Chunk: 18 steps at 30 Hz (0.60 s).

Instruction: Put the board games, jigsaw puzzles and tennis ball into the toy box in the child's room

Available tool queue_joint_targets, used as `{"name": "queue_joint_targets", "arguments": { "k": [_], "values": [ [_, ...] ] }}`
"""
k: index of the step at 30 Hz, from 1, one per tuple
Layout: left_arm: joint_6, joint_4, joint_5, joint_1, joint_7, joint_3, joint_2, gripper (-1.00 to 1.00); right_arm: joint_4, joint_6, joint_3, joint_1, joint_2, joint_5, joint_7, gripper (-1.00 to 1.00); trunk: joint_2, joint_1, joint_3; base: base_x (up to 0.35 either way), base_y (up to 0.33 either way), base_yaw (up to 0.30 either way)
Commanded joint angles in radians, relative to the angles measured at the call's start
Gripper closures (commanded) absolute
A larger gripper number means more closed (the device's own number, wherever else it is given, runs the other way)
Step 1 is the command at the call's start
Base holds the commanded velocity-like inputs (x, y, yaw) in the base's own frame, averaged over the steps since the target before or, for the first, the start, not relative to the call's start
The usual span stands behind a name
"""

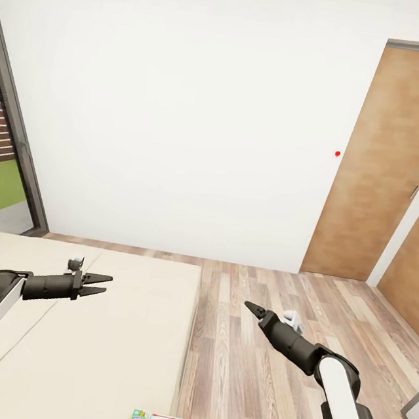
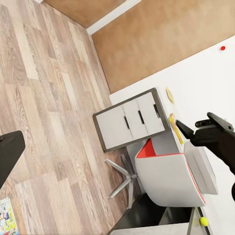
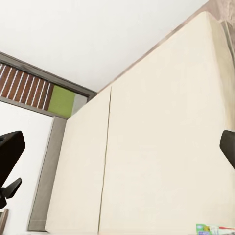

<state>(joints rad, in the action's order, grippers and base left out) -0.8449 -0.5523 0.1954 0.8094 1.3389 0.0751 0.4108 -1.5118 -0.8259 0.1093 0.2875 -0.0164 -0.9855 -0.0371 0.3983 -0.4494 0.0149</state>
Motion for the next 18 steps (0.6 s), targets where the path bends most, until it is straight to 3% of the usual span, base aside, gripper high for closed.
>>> {"name": "queue_joint_targets", "arguments": {
  "k": [1, 9, 18],
  "values": [
    [-0.01, 0.0, 0.002, 0.001, 0.002, 0.0, 0.0, -1.0, -0.005, -0.008, 0.0, 0.001, 0.0, -0.006, -0.004, -1.0, 0.002, -0.001, 0.002, 0.0, 0.0, 0.0],
    [-0.01, 0.0, 0.002, 0.001, 0.002, 0.0, 0.0, -1.0, -0.009, -0.008, -0.002, 0.001, 0.001, -0.006, -0.003, -1.0, 0.002, -0.001, 0.002, 0.0, 0.0, 0.0],
    [-0.009, 0.0, 0.001, 0.001, 0.001, 0.0, 0.0, -1.0, -0.005, 0.067, -0.003, 0.001, 0.0, -0.005, 0.015, -1.0, 0.002, -0.001, 0.002, 0.0, 0.0, 0.0]
  ]
}}
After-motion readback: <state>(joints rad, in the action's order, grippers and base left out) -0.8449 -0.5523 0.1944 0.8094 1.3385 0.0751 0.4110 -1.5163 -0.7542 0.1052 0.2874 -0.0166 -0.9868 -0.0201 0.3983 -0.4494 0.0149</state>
